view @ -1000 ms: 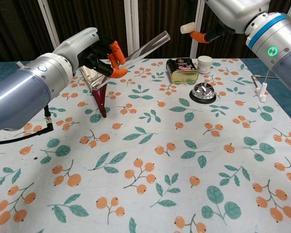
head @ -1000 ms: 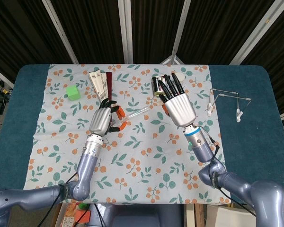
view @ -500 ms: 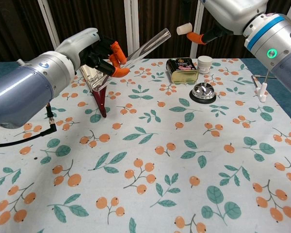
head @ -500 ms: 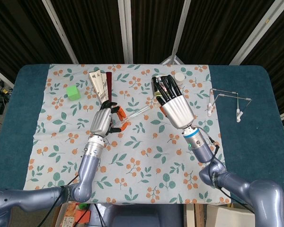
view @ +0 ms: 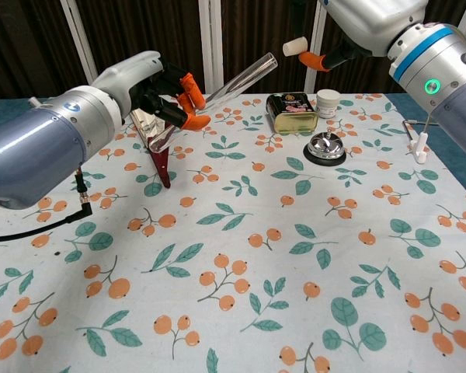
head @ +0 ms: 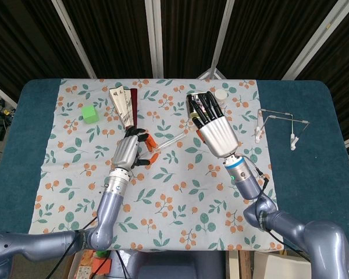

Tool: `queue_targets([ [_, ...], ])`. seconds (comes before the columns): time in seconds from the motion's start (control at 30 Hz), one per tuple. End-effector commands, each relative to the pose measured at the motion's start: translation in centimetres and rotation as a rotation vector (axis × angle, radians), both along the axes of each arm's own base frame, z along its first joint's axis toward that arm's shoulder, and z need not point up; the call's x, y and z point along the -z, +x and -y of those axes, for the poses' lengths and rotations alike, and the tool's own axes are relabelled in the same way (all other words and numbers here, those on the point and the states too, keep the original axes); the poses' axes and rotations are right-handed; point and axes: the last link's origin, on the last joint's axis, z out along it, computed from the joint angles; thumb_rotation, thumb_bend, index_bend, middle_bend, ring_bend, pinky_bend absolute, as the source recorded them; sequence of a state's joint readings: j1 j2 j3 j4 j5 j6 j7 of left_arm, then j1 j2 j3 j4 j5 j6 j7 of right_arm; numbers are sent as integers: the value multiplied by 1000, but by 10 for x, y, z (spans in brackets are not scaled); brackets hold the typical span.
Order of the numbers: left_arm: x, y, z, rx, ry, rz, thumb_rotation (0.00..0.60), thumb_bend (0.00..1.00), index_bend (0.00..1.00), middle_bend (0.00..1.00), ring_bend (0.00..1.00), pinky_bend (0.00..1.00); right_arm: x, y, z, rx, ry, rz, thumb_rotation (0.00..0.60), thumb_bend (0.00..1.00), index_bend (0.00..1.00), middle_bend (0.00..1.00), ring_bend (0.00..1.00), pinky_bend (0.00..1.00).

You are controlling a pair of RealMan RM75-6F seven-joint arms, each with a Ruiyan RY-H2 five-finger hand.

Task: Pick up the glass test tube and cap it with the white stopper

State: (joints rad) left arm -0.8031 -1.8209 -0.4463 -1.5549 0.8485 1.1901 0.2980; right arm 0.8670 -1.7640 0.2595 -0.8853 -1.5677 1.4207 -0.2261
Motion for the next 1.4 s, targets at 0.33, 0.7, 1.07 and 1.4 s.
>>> queue_targets([
  [0.33, -11, 5, -1, -64, -48, 21, 600, 606, 669, 689, 181, 0, 1, 1, 0, -13, -6, -18, 600, 408, 682, 226, 15, 0],
  [0.7, -10, 8, 0, -82, -76, 31, 600, 606, 669, 689, 181, 0, 1, 0, 1, -9, -11, -11, 600, 411, 682, 226, 16, 0],
  [1.07, -9, 13, 1, -87, -90, 49, 600, 606, 668, 689, 181, 0, 3, -2, -2, -1, -3, -11, 600, 411, 683, 225, 16, 0],
  [1.4, -7, 15, 1, -109, -110, 68, 600, 606, 668, 689, 181, 0, 3, -1, -3, -5, -1, -12, 600, 412, 682, 225, 16, 0],
])
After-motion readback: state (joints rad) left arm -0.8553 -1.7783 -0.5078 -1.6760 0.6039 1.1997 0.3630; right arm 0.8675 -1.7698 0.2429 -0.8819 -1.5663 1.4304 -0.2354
